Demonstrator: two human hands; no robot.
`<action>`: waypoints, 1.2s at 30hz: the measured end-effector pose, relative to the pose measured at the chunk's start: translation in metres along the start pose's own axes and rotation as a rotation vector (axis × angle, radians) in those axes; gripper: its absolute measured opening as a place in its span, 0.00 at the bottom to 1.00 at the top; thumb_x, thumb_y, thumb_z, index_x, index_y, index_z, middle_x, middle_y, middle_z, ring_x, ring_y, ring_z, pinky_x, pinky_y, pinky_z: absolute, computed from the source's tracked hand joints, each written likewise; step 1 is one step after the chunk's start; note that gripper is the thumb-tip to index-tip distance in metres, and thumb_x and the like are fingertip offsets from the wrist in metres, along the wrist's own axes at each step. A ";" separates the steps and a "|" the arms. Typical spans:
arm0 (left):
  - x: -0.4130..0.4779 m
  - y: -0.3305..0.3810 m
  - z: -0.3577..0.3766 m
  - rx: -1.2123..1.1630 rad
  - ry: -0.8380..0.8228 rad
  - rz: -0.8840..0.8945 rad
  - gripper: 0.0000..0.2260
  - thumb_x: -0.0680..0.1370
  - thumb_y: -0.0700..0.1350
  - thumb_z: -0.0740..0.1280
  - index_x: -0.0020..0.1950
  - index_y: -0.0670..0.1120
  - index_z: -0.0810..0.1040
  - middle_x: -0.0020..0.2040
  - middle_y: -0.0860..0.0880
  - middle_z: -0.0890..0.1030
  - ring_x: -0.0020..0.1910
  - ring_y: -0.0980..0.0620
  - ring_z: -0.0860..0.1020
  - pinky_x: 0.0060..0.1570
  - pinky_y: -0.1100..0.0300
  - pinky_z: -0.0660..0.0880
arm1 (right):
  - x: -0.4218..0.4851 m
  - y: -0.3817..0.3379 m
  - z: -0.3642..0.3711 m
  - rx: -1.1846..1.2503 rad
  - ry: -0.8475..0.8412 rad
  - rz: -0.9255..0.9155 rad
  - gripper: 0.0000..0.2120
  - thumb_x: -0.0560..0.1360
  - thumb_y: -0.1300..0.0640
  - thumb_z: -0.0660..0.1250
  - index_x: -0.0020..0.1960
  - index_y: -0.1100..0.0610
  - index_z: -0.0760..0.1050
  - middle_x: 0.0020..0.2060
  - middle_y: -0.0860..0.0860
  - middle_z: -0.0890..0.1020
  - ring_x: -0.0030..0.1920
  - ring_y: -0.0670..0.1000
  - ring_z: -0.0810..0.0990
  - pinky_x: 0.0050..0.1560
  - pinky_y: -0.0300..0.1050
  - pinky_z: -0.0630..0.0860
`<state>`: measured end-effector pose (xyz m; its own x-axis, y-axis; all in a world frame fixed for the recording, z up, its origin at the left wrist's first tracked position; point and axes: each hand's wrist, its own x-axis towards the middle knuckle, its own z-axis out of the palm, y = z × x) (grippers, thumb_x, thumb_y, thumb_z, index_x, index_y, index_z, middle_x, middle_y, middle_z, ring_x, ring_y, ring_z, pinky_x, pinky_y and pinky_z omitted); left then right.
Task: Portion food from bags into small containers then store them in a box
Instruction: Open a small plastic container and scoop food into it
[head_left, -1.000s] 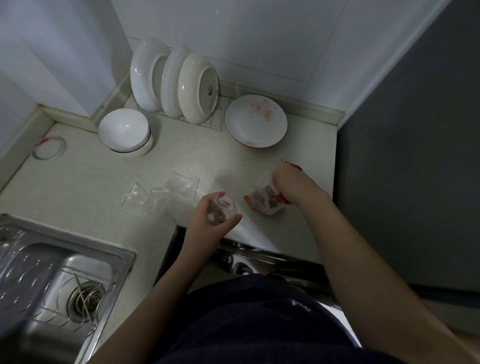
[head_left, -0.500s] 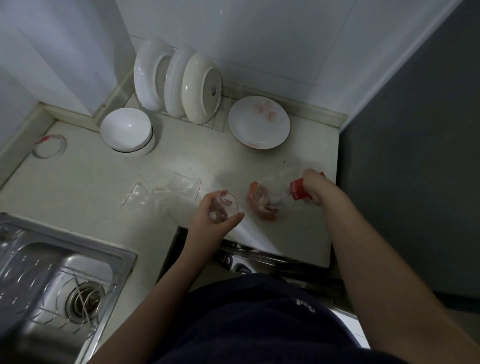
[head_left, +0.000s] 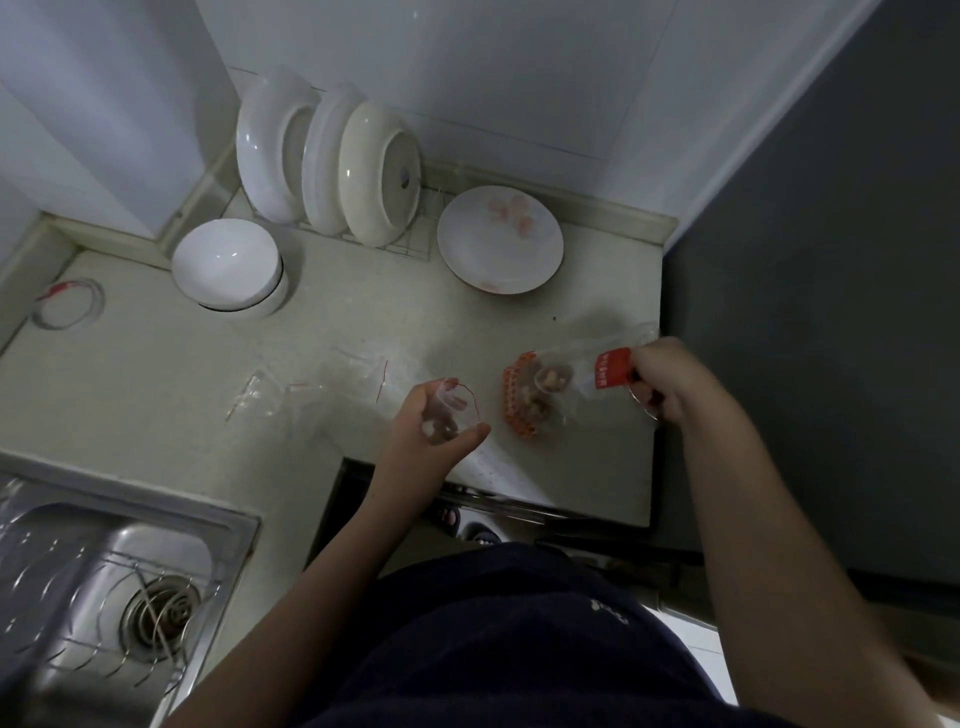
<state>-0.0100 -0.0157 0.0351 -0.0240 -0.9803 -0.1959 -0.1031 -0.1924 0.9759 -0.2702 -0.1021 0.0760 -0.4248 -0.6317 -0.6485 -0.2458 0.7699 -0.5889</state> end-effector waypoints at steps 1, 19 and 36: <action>0.001 0.000 0.001 0.007 -0.004 -0.001 0.20 0.71 0.43 0.77 0.58 0.56 0.75 0.49 0.49 0.80 0.41 0.59 0.77 0.44 0.67 0.76 | -0.002 -0.002 -0.001 0.026 -0.016 -0.026 0.12 0.73 0.69 0.58 0.33 0.60 0.66 0.21 0.55 0.67 0.14 0.46 0.60 0.21 0.29 0.59; 0.005 0.000 0.004 0.013 -0.025 -0.027 0.20 0.70 0.45 0.77 0.57 0.59 0.74 0.48 0.48 0.80 0.41 0.58 0.79 0.45 0.65 0.78 | -0.036 -0.006 0.005 0.294 -0.007 -0.442 0.14 0.76 0.62 0.63 0.38 0.71 0.77 0.22 0.54 0.72 0.19 0.47 0.64 0.22 0.35 0.59; 0.007 0.007 0.008 0.035 -0.007 0.018 0.21 0.70 0.44 0.77 0.59 0.54 0.75 0.49 0.50 0.80 0.43 0.59 0.79 0.46 0.65 0.78 | -0.042 -0.006 0.003 0.361 0.223 -0.467 0.15 0.74 0.59 0.64 0.31 0.63 0.76 0.22 0.55 0.73 0.20 0.46 0.65 0.25 0.38 0.62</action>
<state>-0.0189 -0.0238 0.0393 -0.0328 -0.9834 -0.1786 -0.1377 -0.1726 0.9753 -0.2485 -0.0804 0.1057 -0.5247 -0.8297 -0.1906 -0.1559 0.3137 -0.9366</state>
